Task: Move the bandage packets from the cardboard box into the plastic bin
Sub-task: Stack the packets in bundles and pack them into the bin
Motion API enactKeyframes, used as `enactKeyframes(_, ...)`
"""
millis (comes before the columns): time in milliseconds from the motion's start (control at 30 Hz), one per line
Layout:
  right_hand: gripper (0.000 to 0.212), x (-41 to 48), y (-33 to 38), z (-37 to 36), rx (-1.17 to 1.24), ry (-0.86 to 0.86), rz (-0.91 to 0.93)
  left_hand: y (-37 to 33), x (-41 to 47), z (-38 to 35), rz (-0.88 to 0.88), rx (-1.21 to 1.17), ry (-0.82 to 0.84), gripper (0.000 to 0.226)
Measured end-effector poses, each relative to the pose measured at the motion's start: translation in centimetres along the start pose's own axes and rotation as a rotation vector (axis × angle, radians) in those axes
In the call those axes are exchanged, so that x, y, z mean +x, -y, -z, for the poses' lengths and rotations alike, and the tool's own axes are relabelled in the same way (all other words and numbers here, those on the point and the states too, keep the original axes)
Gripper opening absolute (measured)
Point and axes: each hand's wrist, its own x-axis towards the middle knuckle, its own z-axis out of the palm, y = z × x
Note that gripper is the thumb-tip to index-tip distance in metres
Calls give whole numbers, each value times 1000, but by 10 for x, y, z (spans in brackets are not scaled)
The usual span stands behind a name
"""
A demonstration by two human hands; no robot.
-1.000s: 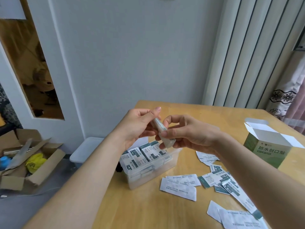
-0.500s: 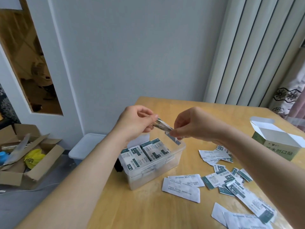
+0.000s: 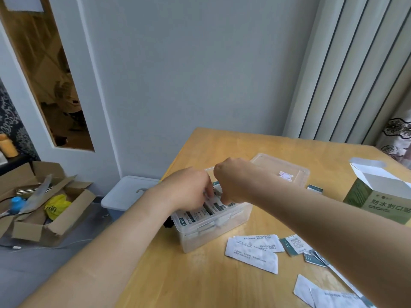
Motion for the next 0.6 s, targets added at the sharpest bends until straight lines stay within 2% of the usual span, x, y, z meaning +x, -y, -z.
enactKeyframes(33, 25, 2, 2, 0, -12, 3, 6, 1, -1, -2, -4, 16, 27, 54)
enactKeyframes(133, 27, 5, 5, 0, -42, 8, 19, 5, -2, -7, -28, 16, 52, 62)
enactKeyframes(233, 14, 4, 9, 1, -104, -1, 41, 5, -4, -7, -49, 3, 24, 49)
enactKeyframes(400, 7, 6, 10, -5, -161, -11, 62, 6, -3, -11, -68, -24, 2, 31)
enactKeyframes(467, 11, 8, 8, -9, -149, 1, 52, 7, -1, -13, -58, -24, 1, 28)
enactKeyframes(600, 38, 11, -1, -7, -25, 66, 49, 8, 1, -14, -64, -25, -11, 34)
